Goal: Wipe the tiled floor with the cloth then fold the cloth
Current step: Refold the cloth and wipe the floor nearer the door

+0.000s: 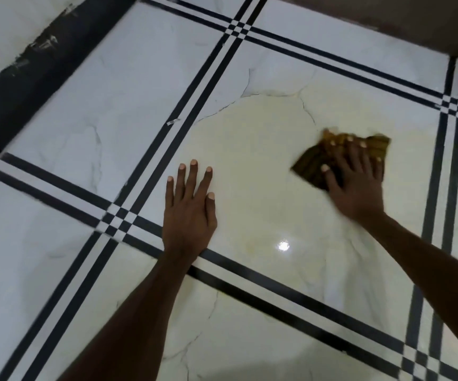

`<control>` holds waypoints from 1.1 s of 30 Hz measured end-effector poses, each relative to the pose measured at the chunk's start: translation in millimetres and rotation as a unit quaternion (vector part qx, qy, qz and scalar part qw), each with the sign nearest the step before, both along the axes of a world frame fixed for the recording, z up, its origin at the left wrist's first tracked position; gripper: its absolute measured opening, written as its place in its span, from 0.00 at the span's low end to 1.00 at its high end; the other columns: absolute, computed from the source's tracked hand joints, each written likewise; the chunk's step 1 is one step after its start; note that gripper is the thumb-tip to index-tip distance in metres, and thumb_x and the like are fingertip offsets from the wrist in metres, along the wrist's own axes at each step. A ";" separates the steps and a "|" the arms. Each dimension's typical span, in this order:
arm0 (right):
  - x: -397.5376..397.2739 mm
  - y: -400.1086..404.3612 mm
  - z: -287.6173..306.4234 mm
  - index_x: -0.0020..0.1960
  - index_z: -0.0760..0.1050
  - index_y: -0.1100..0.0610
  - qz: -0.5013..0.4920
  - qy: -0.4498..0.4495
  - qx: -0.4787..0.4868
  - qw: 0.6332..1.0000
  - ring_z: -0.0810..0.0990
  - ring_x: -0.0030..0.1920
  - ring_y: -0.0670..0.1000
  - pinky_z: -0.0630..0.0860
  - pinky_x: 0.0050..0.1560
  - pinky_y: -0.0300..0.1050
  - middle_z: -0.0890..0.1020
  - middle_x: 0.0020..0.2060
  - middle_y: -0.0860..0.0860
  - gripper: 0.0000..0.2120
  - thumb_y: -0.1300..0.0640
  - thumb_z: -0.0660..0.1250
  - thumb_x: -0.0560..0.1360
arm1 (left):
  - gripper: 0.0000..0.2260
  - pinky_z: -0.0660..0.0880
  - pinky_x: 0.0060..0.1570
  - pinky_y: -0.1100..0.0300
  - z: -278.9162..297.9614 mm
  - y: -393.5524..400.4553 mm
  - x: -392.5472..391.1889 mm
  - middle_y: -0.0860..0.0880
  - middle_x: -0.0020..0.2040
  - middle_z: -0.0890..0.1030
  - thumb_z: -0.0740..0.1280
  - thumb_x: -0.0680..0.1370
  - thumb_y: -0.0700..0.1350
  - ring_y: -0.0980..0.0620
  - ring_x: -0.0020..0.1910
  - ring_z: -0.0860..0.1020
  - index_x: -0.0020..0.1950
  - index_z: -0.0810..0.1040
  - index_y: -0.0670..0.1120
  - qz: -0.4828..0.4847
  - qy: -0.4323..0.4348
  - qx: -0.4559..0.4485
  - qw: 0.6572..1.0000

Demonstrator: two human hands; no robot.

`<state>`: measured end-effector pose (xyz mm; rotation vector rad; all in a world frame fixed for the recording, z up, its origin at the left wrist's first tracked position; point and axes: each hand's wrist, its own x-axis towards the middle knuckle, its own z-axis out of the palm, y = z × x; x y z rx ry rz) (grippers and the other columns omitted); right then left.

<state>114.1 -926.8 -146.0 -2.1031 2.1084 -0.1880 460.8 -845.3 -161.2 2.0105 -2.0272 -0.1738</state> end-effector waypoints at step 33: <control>24.8 23.2 -9.9 0.82 0.60 0.44 -0.023 0.006 -0.001 1.000 0.55 0.84 0.59 0.46 0.81 0.69 0.58 0.84 0.51 0.33 0.32 0.49 0.81 | 0.24 0.51 0.83 0.40 -4.4 2.5 2.7 0.43 0.85 0.57 0.50 0.87 0.52 0.42 0.85 0.52 0.83 0.61 0.49 -0.019 0.002 -0.036 0.999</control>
